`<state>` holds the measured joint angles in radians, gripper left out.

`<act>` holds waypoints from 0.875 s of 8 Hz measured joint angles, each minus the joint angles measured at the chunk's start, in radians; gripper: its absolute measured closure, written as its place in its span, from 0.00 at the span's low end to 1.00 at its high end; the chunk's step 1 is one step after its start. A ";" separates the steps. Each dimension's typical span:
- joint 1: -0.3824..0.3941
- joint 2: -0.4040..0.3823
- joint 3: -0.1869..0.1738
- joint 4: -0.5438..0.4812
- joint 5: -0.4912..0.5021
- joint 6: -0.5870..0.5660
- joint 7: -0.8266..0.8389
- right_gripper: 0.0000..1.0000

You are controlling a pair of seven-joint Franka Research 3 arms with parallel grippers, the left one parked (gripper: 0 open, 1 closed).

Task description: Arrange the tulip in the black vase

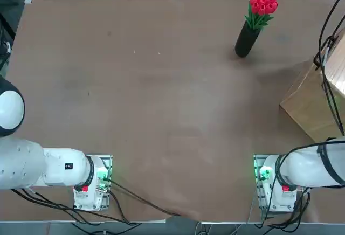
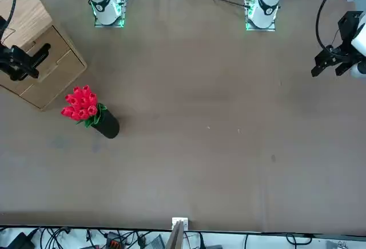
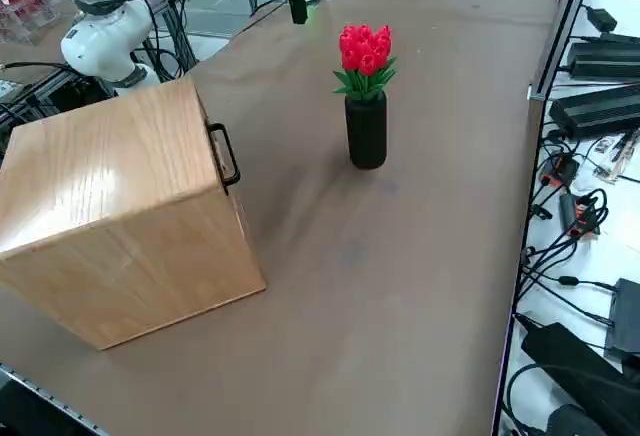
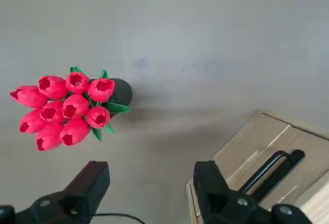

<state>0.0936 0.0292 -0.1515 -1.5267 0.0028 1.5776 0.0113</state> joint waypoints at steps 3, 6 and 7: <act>0.000 -0.031 0.005 -0.037 -0.001 -0.004 -0.027 0.00; 0.000 -0.042 0.013 -0.042 -0.001 -0.007 -0.085 0.00; 0.000 -0.042 0.022 -0.042 -0.001 -0.007 -0.086 0.00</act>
<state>0.0935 -0.0126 -0.1296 -1.5684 0.0014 1.5711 -0.0750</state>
